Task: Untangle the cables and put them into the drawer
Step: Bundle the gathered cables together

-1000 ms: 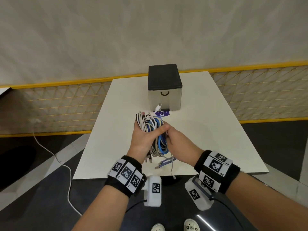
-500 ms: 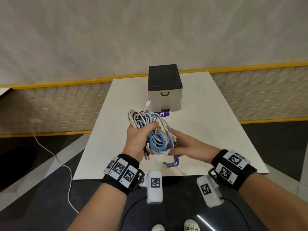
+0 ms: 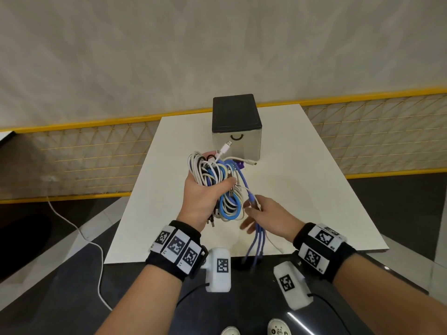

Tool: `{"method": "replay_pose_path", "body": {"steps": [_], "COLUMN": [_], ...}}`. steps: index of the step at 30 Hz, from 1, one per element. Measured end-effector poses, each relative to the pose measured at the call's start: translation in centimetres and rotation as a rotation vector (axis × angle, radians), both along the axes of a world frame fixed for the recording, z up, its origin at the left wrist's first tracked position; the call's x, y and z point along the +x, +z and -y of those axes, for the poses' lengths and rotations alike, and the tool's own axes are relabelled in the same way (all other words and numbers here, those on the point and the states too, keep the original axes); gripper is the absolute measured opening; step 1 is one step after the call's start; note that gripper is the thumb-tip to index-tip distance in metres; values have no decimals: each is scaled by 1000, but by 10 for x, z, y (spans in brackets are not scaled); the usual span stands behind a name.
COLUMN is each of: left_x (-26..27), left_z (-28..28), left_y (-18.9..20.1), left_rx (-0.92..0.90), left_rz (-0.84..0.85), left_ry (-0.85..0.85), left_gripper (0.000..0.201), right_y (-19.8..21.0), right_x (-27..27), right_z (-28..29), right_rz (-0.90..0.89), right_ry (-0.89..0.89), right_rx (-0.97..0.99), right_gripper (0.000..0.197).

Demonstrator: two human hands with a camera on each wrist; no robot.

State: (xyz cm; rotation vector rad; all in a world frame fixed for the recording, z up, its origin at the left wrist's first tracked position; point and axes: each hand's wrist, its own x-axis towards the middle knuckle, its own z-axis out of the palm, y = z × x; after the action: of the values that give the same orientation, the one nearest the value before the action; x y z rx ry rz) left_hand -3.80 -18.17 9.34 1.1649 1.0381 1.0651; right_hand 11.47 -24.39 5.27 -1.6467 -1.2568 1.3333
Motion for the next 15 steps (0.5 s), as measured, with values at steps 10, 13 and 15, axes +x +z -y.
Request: {"method": "replay_pose_path", "body": {"steps": [10, 13, 15], "left_x": [-4, -3, -4], "left_z": [-3, -5, -6], "left_y": [-6, -5, -5], "left_rx": [19, 53, 74], "left_rz": [-56, -71, -87], "left_ry": [-18, -29, -43], "left_gripper": [44, 45, 46], "right_y": [15, 16, 15], "right_x": [-18, -24, -26], "right_z": [-6, -2, 0], "right_rz": [-245, -222, -211], "right_ry": [-355, -331, -330], "right_rx": [271, 293, 287], "right_gripper": [15, 7, 7]}}
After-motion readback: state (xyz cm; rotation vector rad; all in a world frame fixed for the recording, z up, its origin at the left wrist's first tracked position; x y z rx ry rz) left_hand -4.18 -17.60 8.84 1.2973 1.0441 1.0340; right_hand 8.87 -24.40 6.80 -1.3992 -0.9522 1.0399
